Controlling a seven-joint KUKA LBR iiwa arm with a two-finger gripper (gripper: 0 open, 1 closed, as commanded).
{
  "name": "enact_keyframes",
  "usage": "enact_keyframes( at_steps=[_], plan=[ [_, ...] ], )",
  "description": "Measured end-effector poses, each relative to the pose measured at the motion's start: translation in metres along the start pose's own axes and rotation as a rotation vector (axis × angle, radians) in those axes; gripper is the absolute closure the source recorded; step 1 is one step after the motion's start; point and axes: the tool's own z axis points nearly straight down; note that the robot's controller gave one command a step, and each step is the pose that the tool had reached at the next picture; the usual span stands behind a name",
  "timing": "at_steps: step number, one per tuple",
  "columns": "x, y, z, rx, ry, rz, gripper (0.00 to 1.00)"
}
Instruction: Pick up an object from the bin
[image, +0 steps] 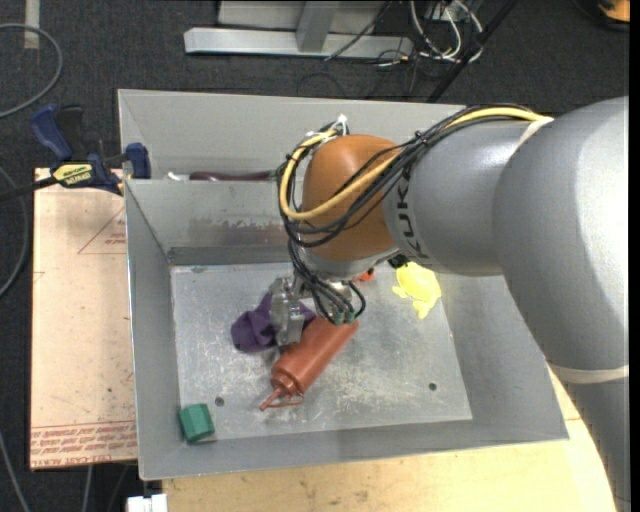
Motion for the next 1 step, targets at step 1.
enact_keyframes(
  at_steps=[1],
  plan=[
    [-0.0172,0.0047,-0.129,-0.001,-0.004,0.006,1.0]
  ],
)
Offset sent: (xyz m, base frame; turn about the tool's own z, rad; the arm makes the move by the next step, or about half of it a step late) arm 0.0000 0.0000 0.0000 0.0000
